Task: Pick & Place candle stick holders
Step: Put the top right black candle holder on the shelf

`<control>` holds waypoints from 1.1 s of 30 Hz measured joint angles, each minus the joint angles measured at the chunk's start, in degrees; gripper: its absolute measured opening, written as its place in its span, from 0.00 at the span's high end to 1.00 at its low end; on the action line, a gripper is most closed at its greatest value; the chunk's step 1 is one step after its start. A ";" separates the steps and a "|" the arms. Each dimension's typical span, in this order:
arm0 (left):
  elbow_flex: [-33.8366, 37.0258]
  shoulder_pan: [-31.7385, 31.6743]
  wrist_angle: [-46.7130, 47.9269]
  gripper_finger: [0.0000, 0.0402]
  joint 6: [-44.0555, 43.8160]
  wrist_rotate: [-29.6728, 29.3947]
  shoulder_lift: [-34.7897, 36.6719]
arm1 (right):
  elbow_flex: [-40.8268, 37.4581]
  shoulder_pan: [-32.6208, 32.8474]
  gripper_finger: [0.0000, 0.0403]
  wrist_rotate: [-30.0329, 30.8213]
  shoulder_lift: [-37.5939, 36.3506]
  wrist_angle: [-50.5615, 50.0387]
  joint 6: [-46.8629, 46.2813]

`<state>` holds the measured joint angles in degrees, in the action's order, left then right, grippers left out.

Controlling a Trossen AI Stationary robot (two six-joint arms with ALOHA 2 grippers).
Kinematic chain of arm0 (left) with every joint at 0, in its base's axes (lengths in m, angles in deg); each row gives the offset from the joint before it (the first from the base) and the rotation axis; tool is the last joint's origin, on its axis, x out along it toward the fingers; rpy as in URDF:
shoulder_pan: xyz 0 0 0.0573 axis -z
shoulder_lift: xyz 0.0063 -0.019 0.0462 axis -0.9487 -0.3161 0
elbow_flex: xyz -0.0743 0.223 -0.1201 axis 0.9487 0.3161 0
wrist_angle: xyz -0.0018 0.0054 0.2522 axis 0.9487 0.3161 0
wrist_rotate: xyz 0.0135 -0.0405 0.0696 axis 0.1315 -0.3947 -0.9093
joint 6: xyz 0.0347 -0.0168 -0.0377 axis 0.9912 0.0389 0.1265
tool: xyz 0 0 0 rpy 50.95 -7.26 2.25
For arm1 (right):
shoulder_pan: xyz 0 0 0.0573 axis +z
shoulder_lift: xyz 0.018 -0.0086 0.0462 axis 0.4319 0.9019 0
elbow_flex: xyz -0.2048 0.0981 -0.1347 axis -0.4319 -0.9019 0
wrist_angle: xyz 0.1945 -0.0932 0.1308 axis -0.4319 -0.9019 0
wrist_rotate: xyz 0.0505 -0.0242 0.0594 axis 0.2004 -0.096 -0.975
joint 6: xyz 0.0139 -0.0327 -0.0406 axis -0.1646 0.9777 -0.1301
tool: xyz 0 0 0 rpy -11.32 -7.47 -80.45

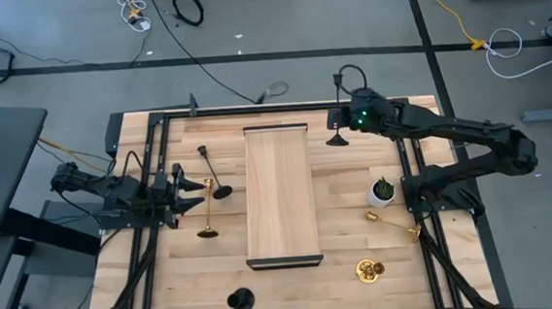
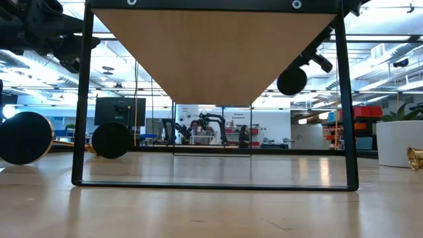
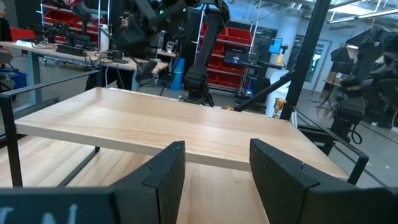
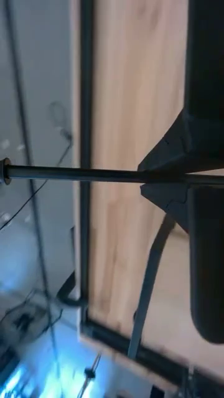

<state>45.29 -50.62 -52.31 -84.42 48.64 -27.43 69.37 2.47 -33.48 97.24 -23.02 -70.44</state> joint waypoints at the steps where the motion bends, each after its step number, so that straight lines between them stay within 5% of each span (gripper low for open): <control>1: 0.00 0.02 0.00 0.55 0.00 -0.02 0.00 | 0.00 0.27 1.00 0.11 -0.18 1.48 1.28; 13: 0.02 0.01 0.02 0.55 0.00 -0.02 0.00 | 0.00 5.50 1.00 -0.76 -0.79 19.96 15.20; 33: 0.00 0.00 0.04 0.55 0.08 -0.02 0.00 | 0.00 15.40 1.00 -1.75 1.75 32.84 36.74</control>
<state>45.29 -50.62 -52.27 -84.33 48.62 -27.43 69.37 17.87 -35.24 98.99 9.82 -33.70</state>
